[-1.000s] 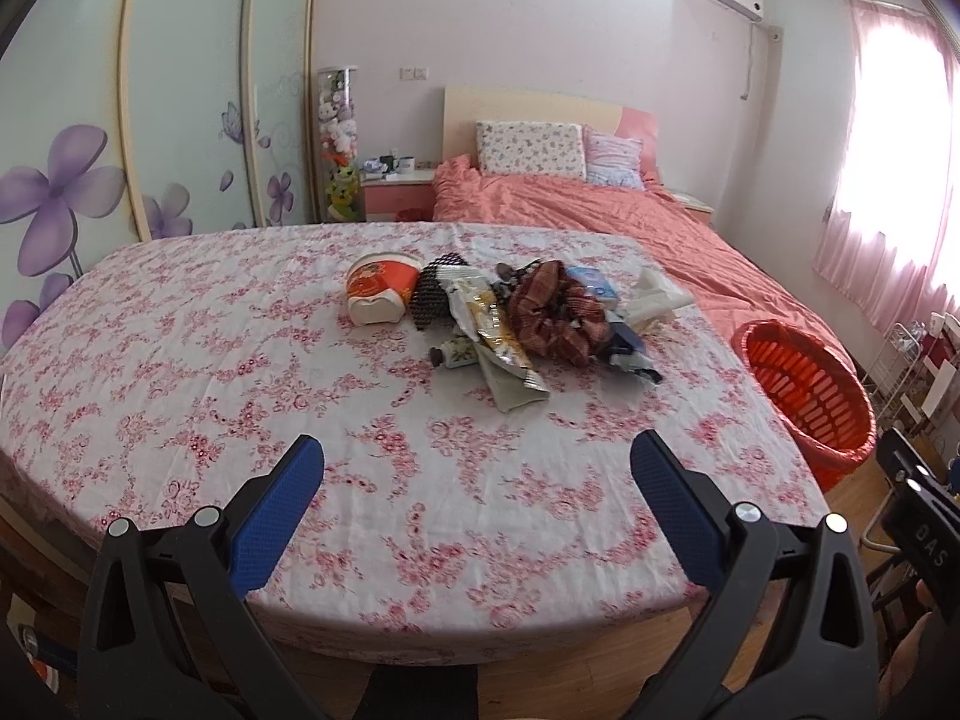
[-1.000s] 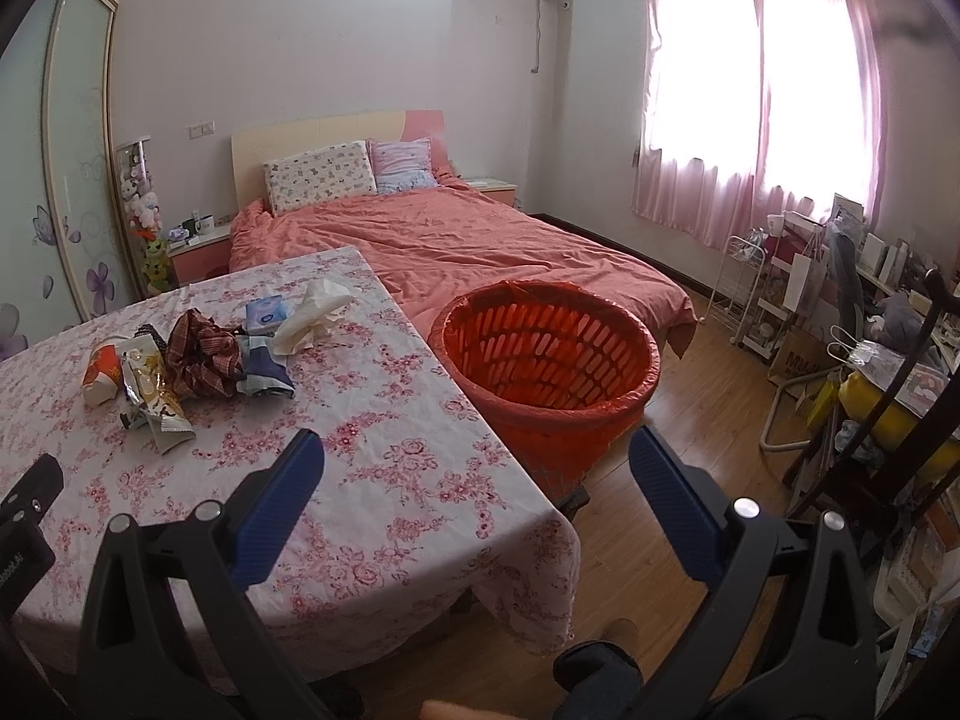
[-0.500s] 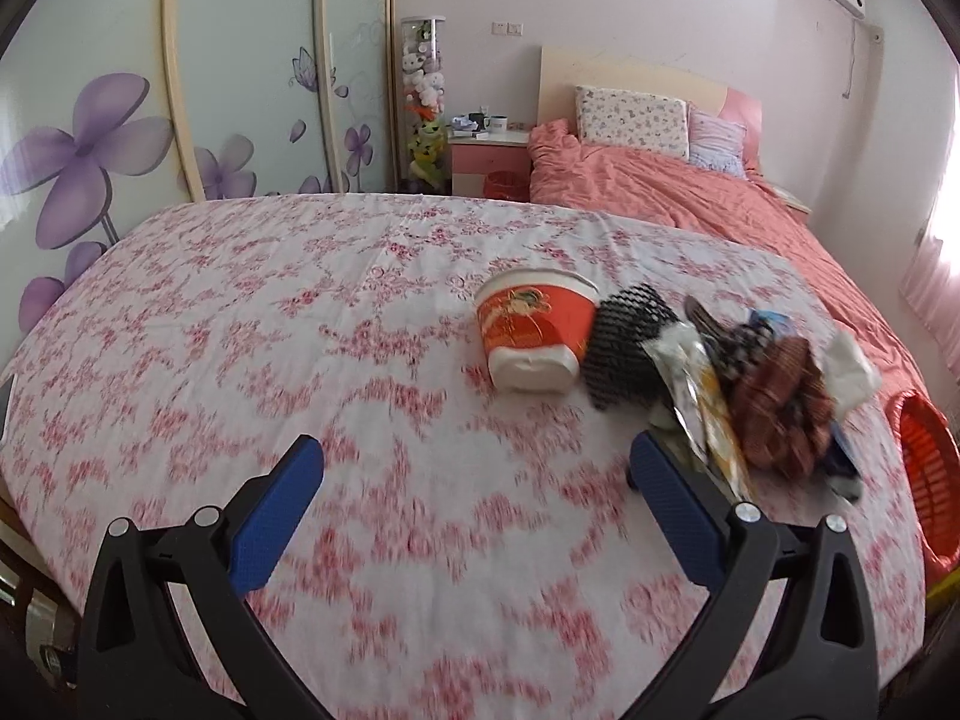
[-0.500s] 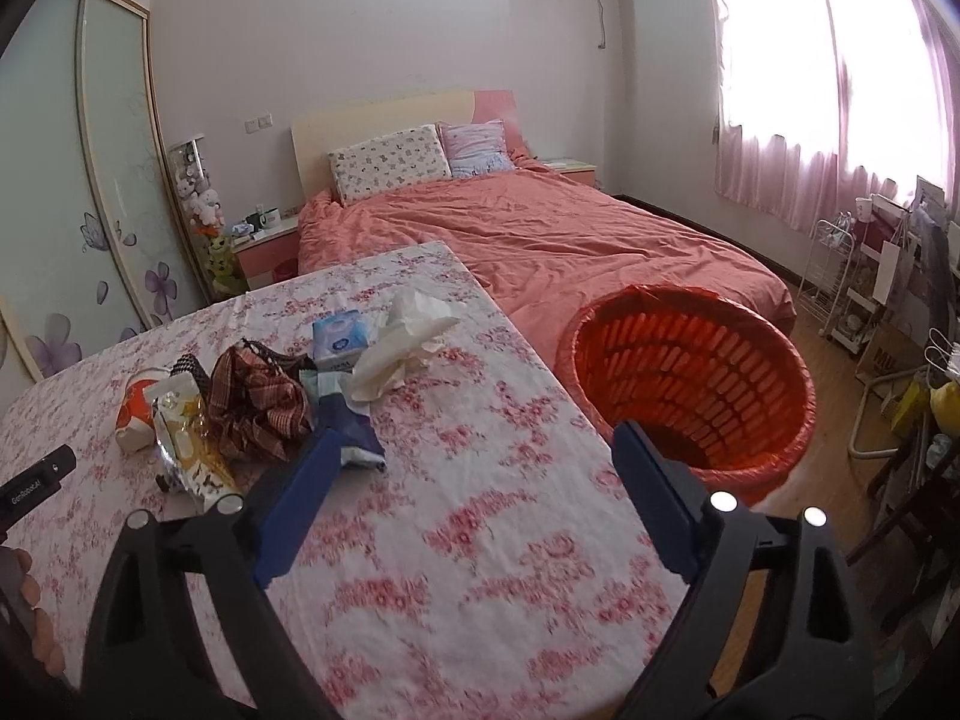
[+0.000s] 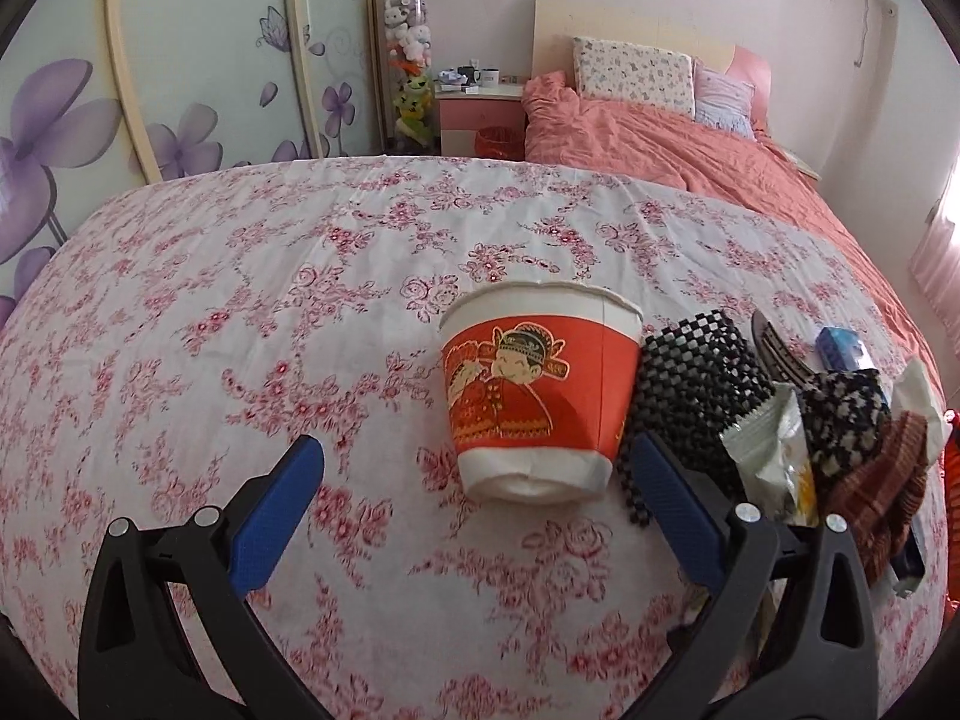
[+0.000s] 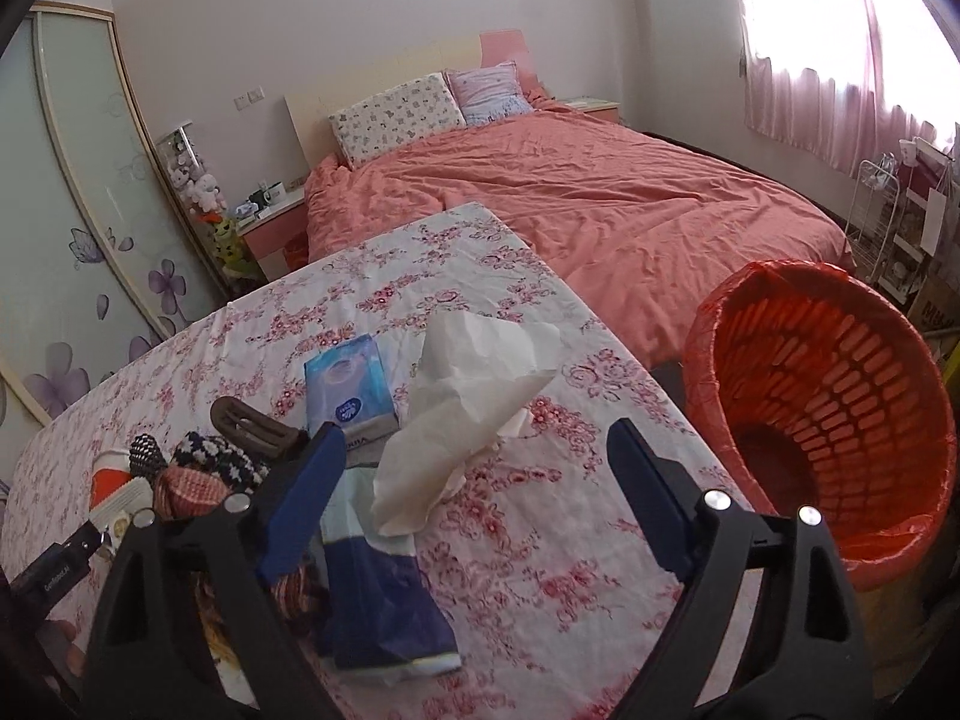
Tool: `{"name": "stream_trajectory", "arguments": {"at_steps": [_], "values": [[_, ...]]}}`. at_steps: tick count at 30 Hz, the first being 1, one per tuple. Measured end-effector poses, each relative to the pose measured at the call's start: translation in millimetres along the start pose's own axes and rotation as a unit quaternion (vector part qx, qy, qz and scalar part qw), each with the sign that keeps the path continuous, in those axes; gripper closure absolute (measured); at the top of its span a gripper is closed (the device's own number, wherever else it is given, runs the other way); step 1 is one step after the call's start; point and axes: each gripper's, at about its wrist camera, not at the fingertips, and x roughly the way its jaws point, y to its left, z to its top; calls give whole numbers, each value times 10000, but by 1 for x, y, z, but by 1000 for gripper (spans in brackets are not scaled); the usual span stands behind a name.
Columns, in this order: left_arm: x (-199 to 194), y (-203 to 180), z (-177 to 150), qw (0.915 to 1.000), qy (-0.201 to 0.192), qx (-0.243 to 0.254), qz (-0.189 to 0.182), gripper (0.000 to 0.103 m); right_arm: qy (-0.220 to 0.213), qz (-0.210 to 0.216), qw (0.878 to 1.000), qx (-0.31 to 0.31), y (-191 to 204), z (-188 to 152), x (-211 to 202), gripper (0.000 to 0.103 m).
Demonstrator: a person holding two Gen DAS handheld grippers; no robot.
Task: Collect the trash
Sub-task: 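Grasp the red paper cup with the left tool while the right tool grasps the white tissue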
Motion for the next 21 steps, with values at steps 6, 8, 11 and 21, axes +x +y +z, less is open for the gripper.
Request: {"name": "stream_trajectory", "arguments": {"at_steps": [6, 8, 11, 21], "values": [[18, -4, 7, 9998, 156, 99, -16, 2, 470, -132, 9988, 17, 2, 3, 45, 26], [24, -3, 9, 9997, 208, 83, -38, 2, 605, -111, 9981, 16, 1, 1, 54, 32], [30, -2, 11, 9996, 268, 41, -86, 3, 621, -97, 9980, 1, 0, -2, 58, 40], [41, 2, 18, 9991, 336, 46, -239, 26, 639, 98, 9979, -103, 4, -3, 56, 70]]}}
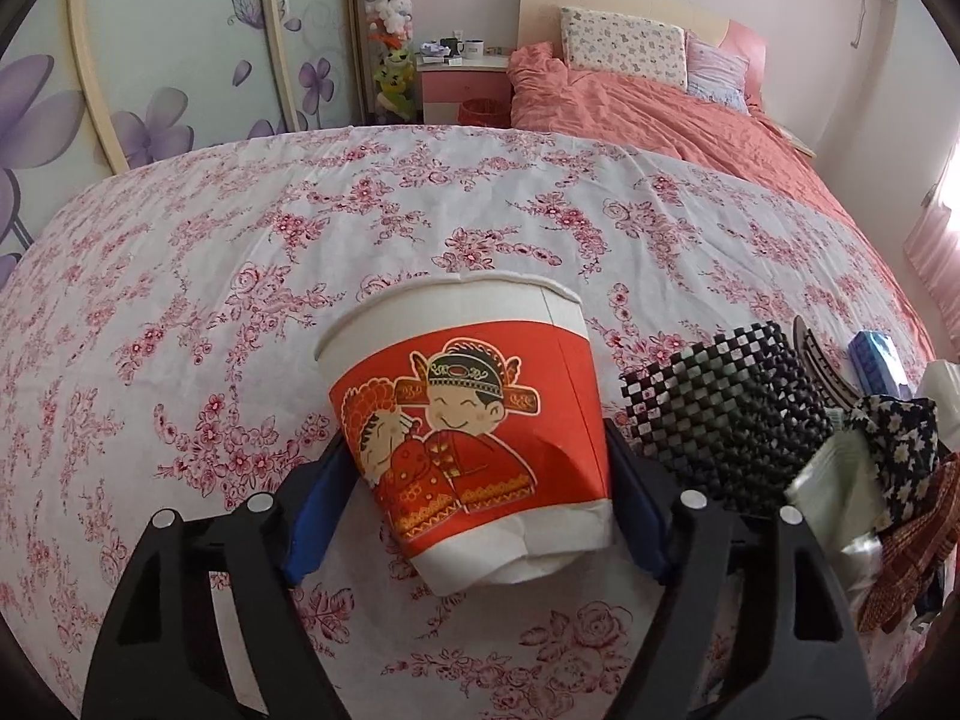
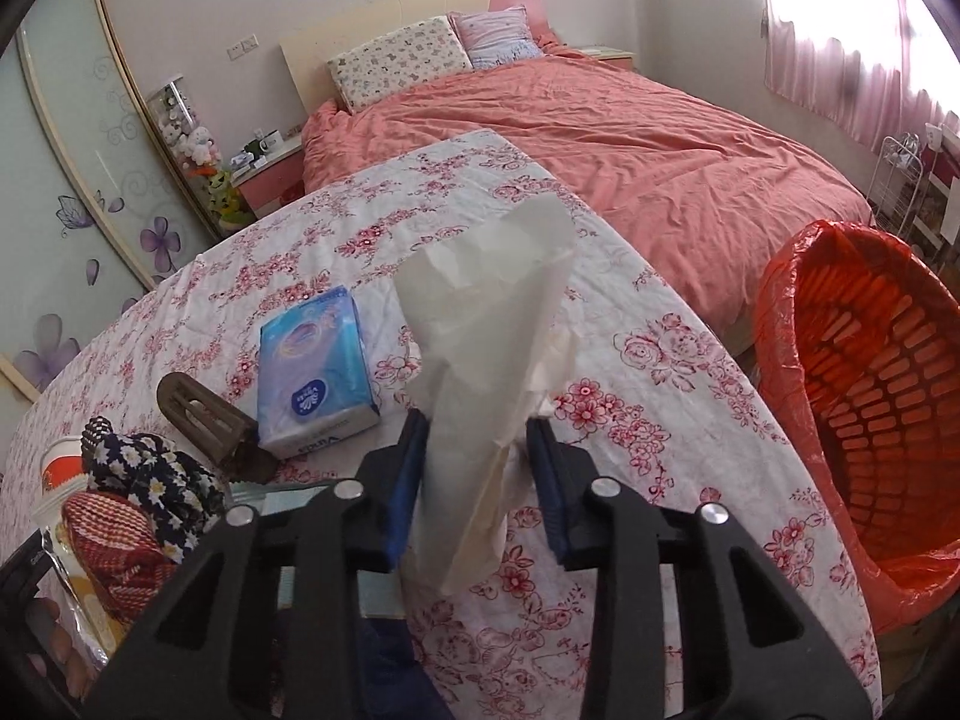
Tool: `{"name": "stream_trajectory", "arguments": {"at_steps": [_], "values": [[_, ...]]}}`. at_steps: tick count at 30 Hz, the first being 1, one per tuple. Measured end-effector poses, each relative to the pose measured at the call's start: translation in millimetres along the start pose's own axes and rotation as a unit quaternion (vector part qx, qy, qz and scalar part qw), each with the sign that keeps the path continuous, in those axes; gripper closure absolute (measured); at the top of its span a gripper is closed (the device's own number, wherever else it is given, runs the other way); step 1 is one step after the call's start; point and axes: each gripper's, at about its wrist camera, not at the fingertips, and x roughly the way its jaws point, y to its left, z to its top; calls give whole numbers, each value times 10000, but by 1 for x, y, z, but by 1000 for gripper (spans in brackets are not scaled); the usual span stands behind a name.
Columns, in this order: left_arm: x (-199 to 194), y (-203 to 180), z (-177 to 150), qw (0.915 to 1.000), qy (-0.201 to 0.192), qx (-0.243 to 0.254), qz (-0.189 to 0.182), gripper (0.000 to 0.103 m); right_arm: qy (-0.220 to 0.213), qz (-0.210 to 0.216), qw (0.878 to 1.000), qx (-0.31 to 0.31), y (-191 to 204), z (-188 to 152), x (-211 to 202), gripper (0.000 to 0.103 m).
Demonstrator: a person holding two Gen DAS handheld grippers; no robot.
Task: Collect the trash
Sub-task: 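Grasp the red paper cup with the left tool while the right tool grasps the white tissue, then carry the cup and tissue to the orange basket and release both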
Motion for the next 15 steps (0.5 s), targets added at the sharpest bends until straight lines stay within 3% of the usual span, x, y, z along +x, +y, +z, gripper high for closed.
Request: {"name": "stream_trajectory", "arguments": {"at_steps": [7, 15], "values": [[-11, 12, -2, 9999, -87, -128, -56, 26, -125, 136, 9998, -3, -2, 0, -16, 71], [-51, 7, 2, 9991, -411, -41, -81, 26, -408, 242, 9989, 66, -13, 1, -58, 71]]}}
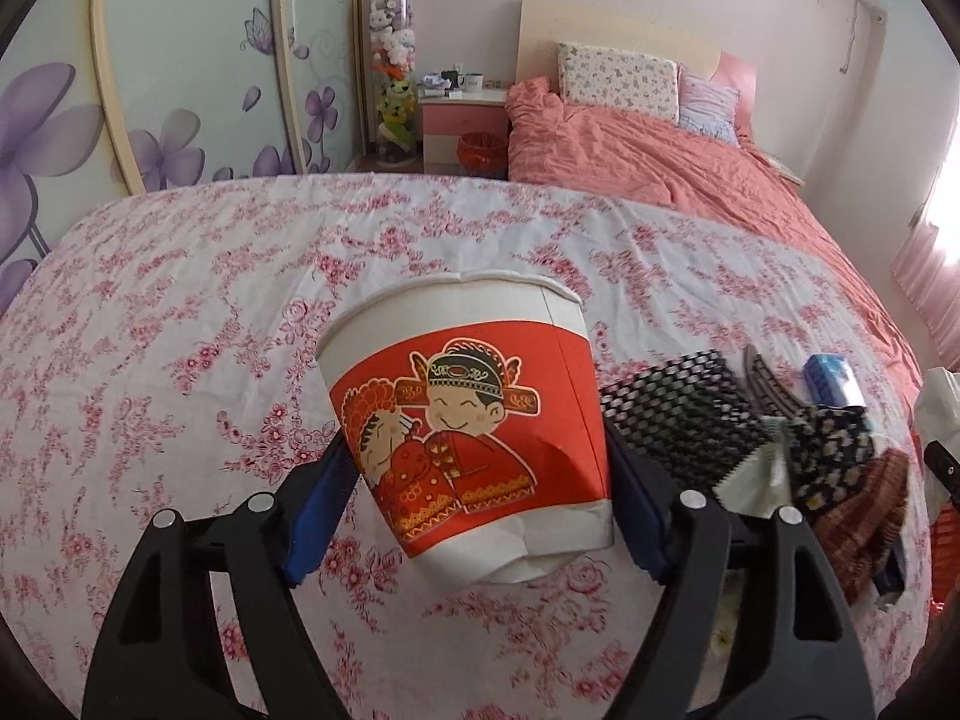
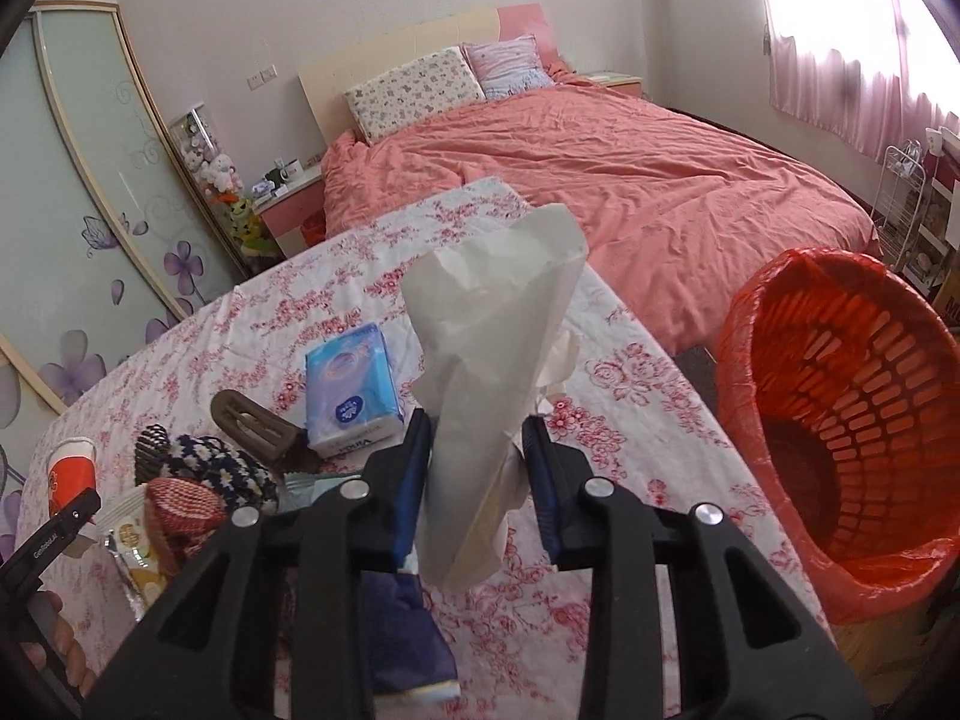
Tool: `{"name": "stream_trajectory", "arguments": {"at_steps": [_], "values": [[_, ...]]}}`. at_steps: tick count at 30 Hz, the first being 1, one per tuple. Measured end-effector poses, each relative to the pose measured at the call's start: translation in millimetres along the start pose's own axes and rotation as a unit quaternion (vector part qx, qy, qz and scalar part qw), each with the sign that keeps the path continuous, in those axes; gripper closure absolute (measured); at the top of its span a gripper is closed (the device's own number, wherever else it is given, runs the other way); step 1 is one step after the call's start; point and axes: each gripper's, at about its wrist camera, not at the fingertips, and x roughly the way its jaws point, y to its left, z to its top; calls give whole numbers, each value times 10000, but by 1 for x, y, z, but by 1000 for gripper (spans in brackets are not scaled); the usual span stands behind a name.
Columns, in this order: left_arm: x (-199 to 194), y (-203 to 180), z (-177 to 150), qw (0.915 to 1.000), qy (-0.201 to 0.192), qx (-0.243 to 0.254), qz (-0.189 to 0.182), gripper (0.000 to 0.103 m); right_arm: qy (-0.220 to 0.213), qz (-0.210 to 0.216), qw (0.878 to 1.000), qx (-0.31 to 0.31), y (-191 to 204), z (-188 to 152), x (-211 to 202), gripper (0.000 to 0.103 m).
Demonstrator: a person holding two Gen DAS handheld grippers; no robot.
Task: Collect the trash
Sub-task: 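Carry the cup and tissue to the orange basket and release both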
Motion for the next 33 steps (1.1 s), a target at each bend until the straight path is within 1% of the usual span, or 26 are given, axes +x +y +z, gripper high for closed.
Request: {"name": "stream_trajectory", "arguments": {"at_steps": [6, 11, 17, 26, 27, 29, 31, 33], "values": [[-37, -22, 2, 9994, -236, 165, -188, 26, -269, 11, 9996, -2, -13, 1, -44, 71], [-70, -52, -4, 9971, -400, 402, -502, 26, -455, -71, 9989, 32, -32, 1, -77, 71], [-92, -93, -16, 9922, -449, 732, -904, 26, -598, -241, 9979, 107, -65, -2, -107, 71], [-105, -171, -34, 9781, -386, 1293, -1585, 26, -700, -556, 9953, 374, -121, -5, -127, 71], [-105, -184, -37, 9753, -358, 1384, -1683, 26, -707, -588, 9949, 404, -127, -6, -129, 71], [-104, -194, -41, 9718, -311, 1475, -1811, 26, -721, -630, 9943, 473, -139, -6, -130, 71], [-103, -213, -47, 9672, -231, 1571, -1985, 26, -727, -648, 9939, 520, -149, -5, -131, 71], [-105, -232, -52, 9614, -155, 1655, -2192, 26, -724, -651, 9936, 580, -161, -3, -130, 71]]}}
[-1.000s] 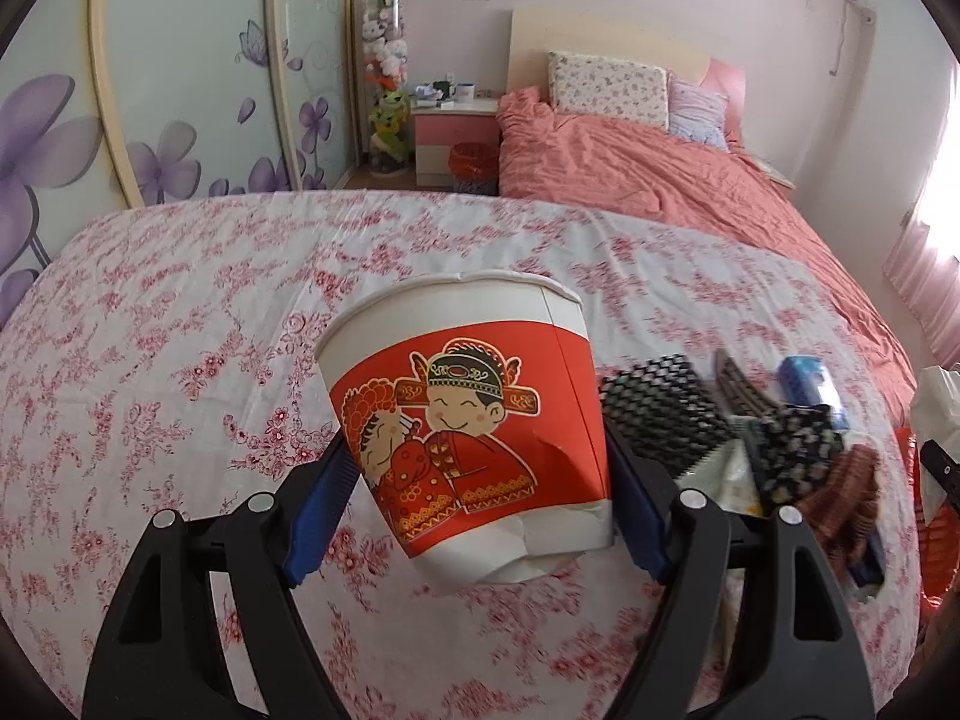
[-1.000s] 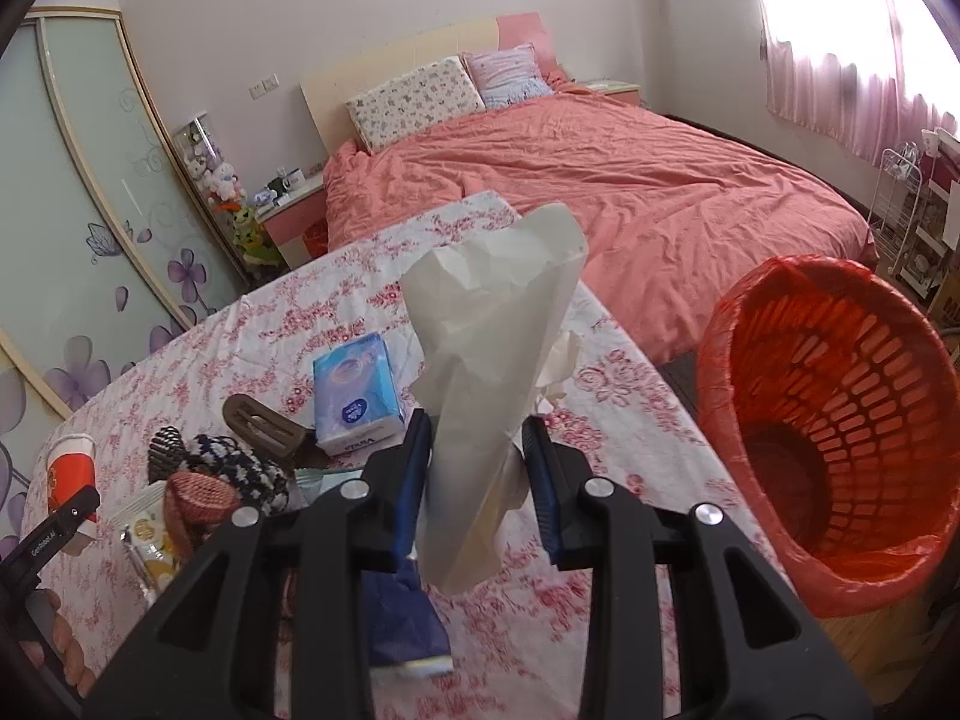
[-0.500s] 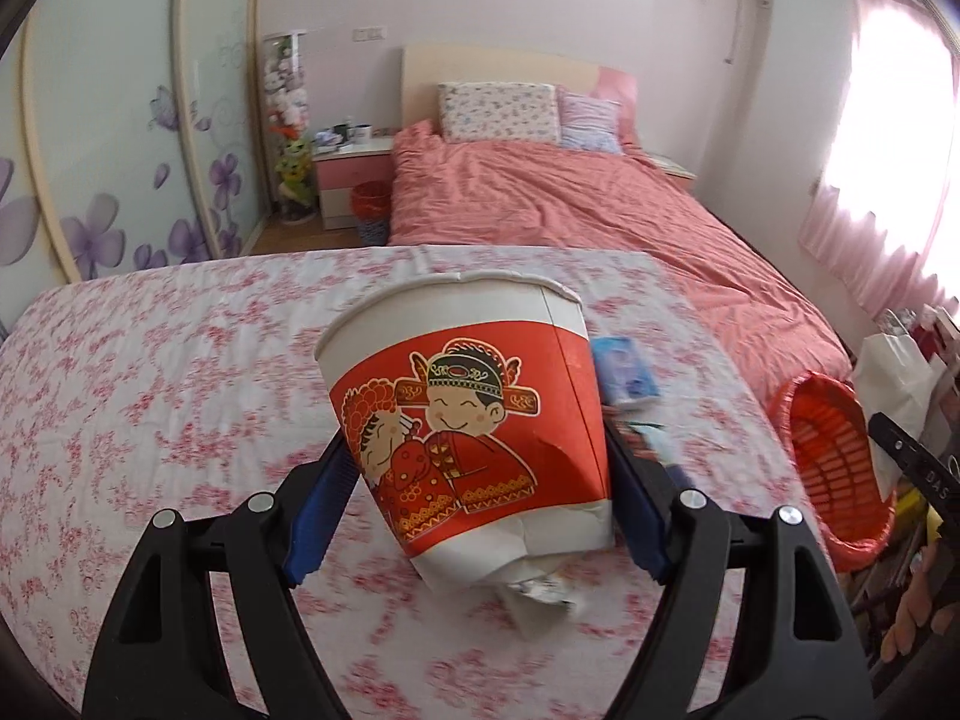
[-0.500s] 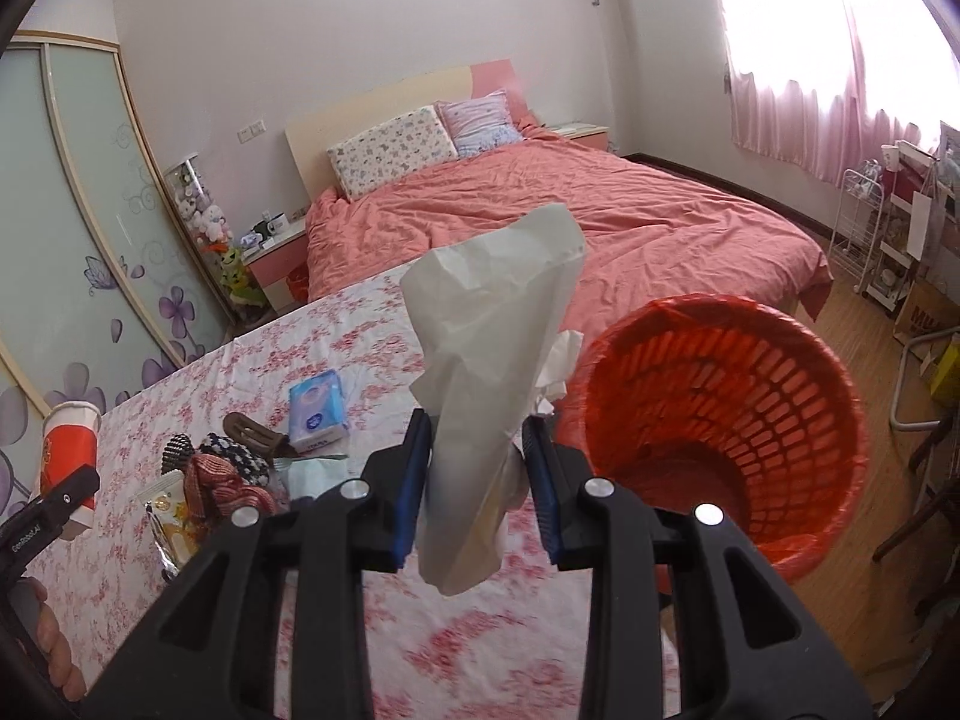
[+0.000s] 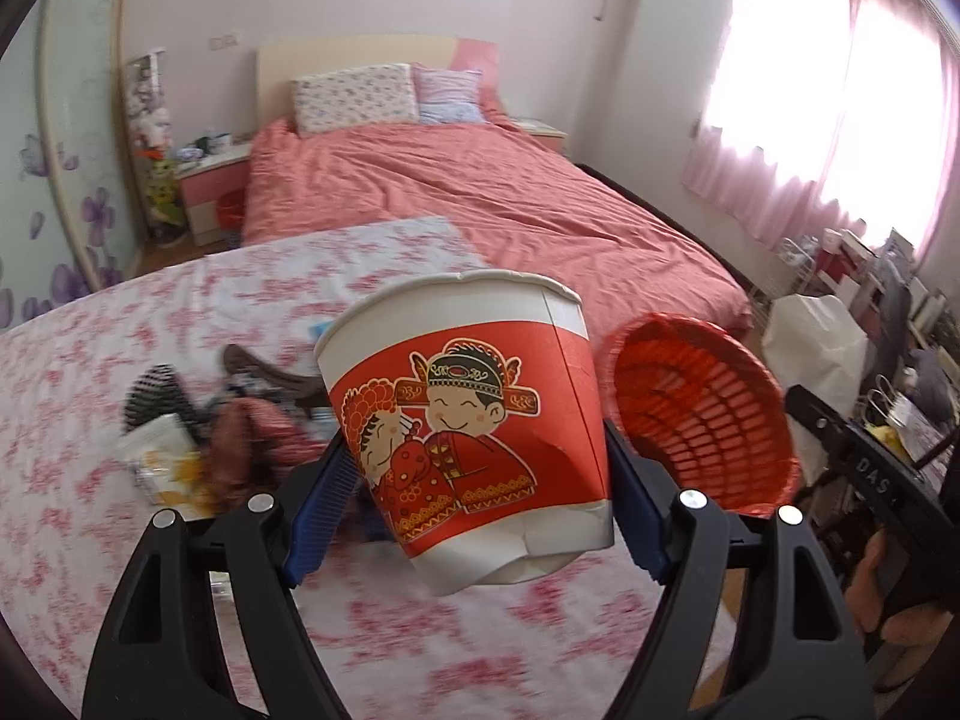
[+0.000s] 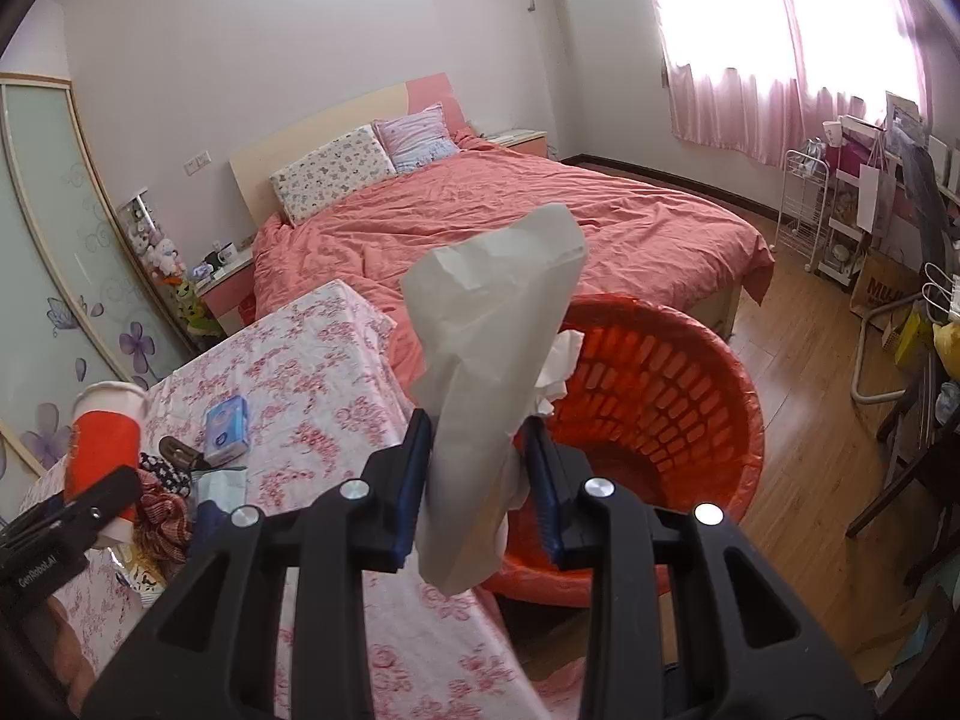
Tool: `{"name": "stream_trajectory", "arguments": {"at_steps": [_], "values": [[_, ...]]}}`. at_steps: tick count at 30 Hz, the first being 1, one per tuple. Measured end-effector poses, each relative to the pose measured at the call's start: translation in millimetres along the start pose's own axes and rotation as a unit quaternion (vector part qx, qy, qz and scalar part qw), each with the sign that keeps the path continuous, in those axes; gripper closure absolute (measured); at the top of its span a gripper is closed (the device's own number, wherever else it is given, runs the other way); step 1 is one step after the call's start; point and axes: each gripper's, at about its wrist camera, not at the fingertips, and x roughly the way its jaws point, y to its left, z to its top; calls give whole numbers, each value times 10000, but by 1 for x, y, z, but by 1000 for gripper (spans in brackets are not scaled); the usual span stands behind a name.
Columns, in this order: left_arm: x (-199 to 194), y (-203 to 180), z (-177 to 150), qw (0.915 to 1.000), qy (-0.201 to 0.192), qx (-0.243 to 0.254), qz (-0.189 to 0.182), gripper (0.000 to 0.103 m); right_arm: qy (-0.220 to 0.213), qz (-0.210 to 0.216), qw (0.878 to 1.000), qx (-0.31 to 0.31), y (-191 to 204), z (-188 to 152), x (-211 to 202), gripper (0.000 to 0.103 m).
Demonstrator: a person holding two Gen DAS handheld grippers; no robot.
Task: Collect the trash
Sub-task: 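Carry the cup and tissue to the orange basket and release both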
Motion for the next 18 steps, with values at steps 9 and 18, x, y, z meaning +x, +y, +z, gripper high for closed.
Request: {"name": "stream_trajectory", "arguments": {"at_steps": [9, 18], "values": [[48, -88, 4, 9942, 227, 735, -754, 26, 19, -35, 9995, 316, -50, 17, 19, 71], [98, -118, 6, 9899, 606, 1001, -804, 18, -40, 14, 9979, 644, -86, 35, 53, 49]]}}
